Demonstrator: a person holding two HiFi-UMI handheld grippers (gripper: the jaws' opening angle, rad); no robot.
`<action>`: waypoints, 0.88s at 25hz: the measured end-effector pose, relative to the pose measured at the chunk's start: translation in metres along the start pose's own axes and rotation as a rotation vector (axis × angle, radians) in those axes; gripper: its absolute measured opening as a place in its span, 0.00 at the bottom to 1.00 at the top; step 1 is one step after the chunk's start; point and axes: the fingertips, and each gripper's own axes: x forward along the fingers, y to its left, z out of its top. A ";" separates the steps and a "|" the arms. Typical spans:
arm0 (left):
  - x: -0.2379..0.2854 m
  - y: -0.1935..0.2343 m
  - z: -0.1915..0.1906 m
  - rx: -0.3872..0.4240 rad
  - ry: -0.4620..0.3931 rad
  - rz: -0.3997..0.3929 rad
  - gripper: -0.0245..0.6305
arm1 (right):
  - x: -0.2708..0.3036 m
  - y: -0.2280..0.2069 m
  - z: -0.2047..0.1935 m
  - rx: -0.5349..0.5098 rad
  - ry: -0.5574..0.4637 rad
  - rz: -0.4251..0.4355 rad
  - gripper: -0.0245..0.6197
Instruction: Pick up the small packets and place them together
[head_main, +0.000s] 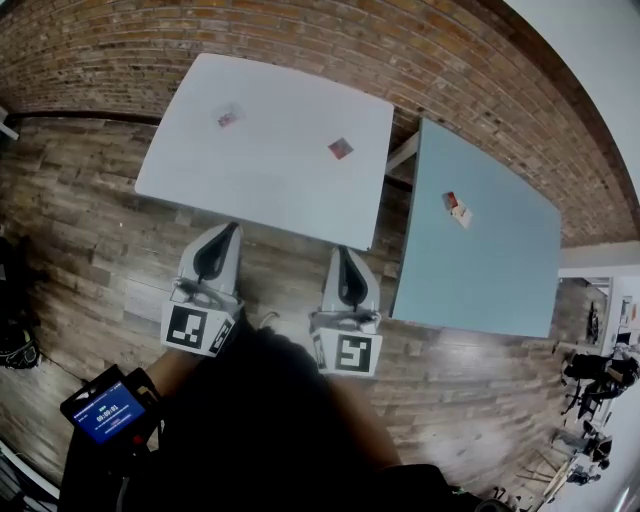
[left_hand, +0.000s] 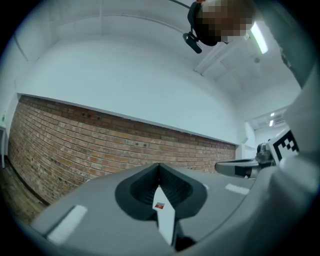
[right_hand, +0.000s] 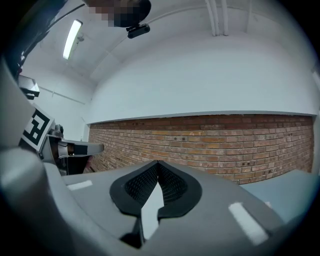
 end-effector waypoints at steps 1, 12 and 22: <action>0.009 0.003 0.002 0.007 -0.005 -0.007 0.04 | 0.009 -0.001 -0.001 -0.008 0.001 -0.009 0.04; 0.120 0.093 0.009 0.064 -0.014 -0.068 0.04 | 0.140 -0.023 0.003 -0.096 -0.020 -0.072 0.05; 0.160 0.142 -0.001 -0.017 -0.007 -0.118 0.04 | 0.194 -0.033 -0.036 -0.062 0.144 -0.163 0.05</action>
